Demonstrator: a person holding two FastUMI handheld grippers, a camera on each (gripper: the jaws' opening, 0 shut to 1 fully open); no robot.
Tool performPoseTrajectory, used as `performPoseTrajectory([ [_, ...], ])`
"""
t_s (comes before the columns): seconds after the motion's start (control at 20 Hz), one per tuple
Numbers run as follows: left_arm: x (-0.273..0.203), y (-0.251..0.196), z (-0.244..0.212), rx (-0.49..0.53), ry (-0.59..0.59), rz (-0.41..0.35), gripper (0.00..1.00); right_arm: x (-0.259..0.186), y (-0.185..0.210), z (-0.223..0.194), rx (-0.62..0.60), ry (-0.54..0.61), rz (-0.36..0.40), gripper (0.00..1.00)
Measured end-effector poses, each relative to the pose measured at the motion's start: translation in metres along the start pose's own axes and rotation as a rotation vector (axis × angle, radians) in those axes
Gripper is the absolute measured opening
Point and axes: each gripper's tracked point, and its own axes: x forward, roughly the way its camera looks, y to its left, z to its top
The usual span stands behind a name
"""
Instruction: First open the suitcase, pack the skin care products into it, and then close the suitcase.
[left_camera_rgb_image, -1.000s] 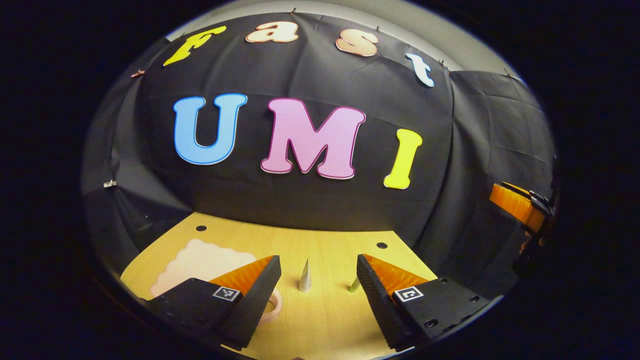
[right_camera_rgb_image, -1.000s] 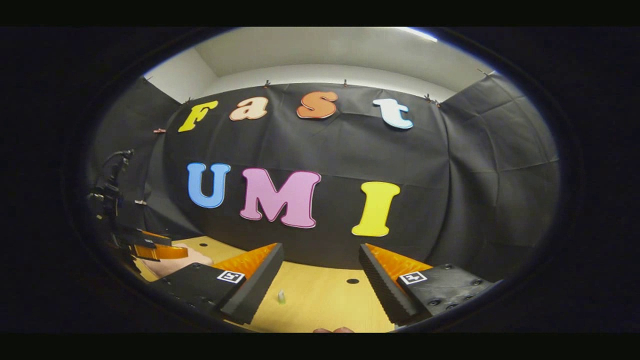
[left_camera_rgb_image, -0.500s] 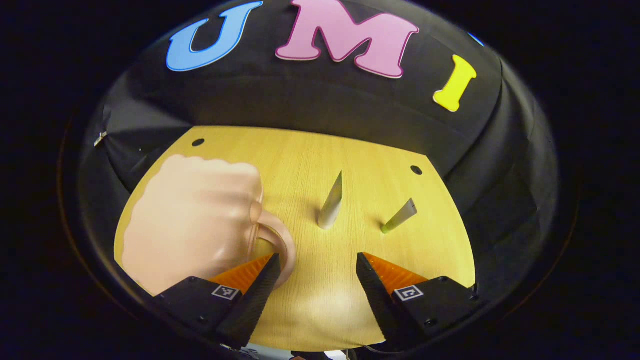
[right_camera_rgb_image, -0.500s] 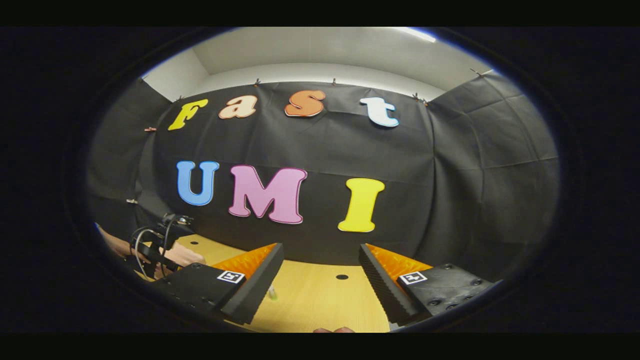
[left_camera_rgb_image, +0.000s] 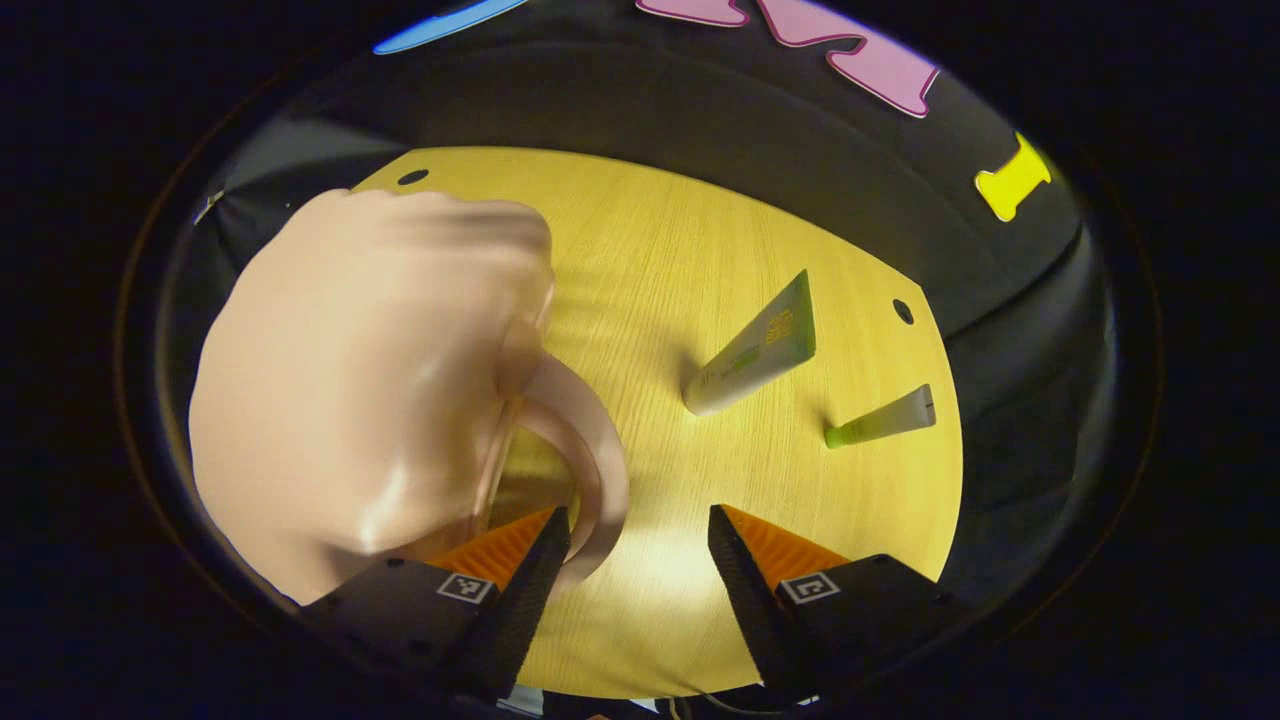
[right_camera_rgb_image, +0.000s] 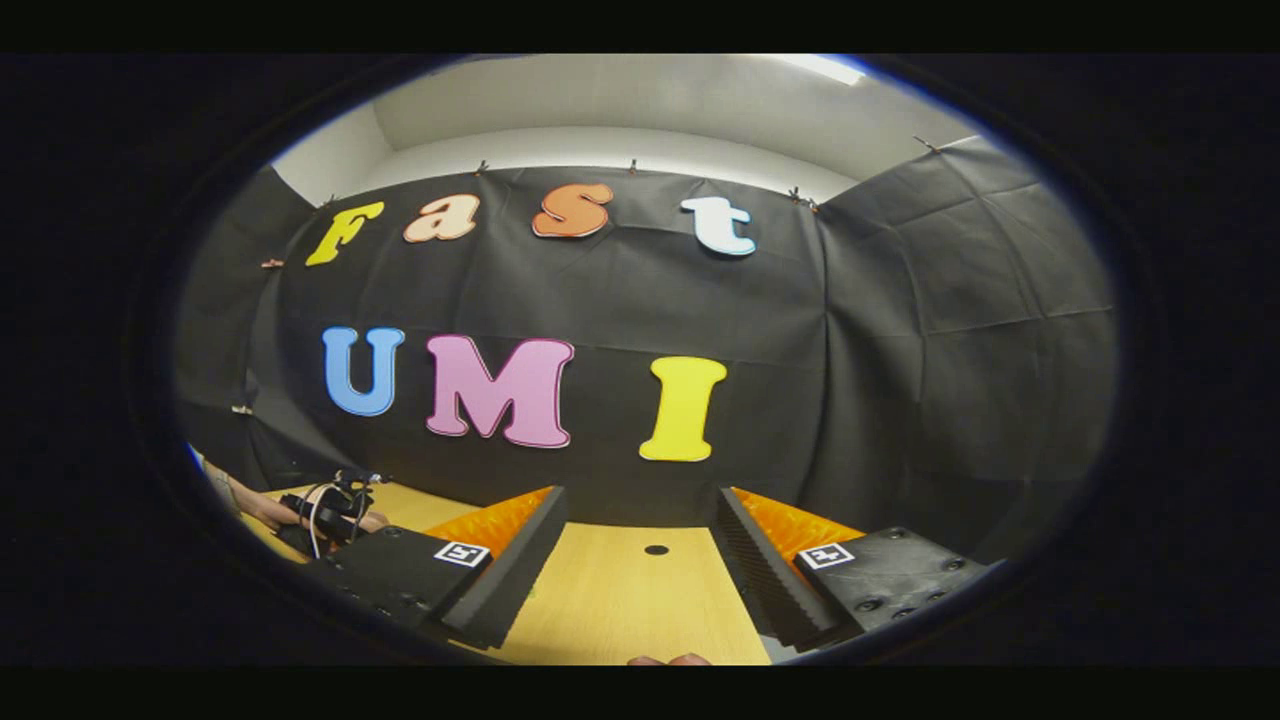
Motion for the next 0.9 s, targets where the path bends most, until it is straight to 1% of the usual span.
performPoseTrajectory([
  [0.05,0.004,0.000,0.001,-0.003,0.003,0.002,0.89,-0.001,-0.001,0.000,-0.003,0.003,-0.001,0.93],
  [0.1,0.006,0.001,0.003,-0.006,0.001,0.001,0.89,-0.003,-0.001,-0.001,-0.006,0.005,-0.003,0.95],
  [0.15,0.008,0.001,0.003,-0.005,0.002,0.000,0.89,-0.005,-0.003,-0.001,-0.008,0.006,-0.006,0.95],
  [0.2,0.009,0.005,0.005,0.003,-0.001,0.009,0.86,-0.006,-0.005,-0.002,-0.009,0.009,-0.010,0.95],
  [0.25,0.010,0.016,0.008,0.019,-0.011,0.047,0.74,-0.007,-0.007,-0.004,-0.008,0.013,-0.013,0.93],
  [0.3,0.012,0.016,0.010,0.027,-0.011,0.033,0.34,-0.008,-0.009,-0.005,-0.005,0.018,-0.016,0.93],
  [0.35,0.010,0.013,0.007,0.051,0.007,0.017,0.23,-0.008,-0.009,-0.007,-0.002,0.022,-0.017,0.93],
  [0.4,0.009,0.011,0.008,0.093,0.008,0.004,0.20,-0.008,-0.010,-0.007,0.002,0.026,-0.016,0.93],
  [0.45,0.007,0.013,0.010,0.135,0.008,0.010,0.18,-0.007,-0.009,-0.009,0.006,0.031,-0.014,0.93],
  [0.5,0.006,0.013,0.012,0.156,0.007,0.019,0.15,-0.007,-0.009,-0.011,0.009,0.036,-0.009,0.95],
  [0.55,0.003,0.011,0.012,0.165,0.006,0.019,0.13,-0.006,-0.007,-0.011,0.009,0.037,-0.004,0.93],
  [0.65,-0.009,0.009,0.019,0.156,-0.006,0.000,0.11,-0.005,-0.005,-0.009,-0.001,0.029,0.009,0.98],
  [0.7,-0.019,0.010,0.024,0.150,-0.008,-0.004,0.10,-0.005,-0.003,-0.009,-0.007,0.024,0.017,0.96],
  [0.75,-0.031,0.014,0.028,0.152,-0.004,-0.004,0.10,-0.004,-0.002,-0.009,-0.010,0.020,0.027,0.96],
  [0.8,-0.047,0.014,0.034,0.156,-0.007,-0.022,0.09,-0.003,0.001,-0.009,-0.012,0.019,0.039,0.96],
  [0.9,-0.082,0.017,0.055,0.184,-0.058,-0.042,0.09,0.002,0.006,-0.011,-0.016,0.021,0.063,0.96],
])
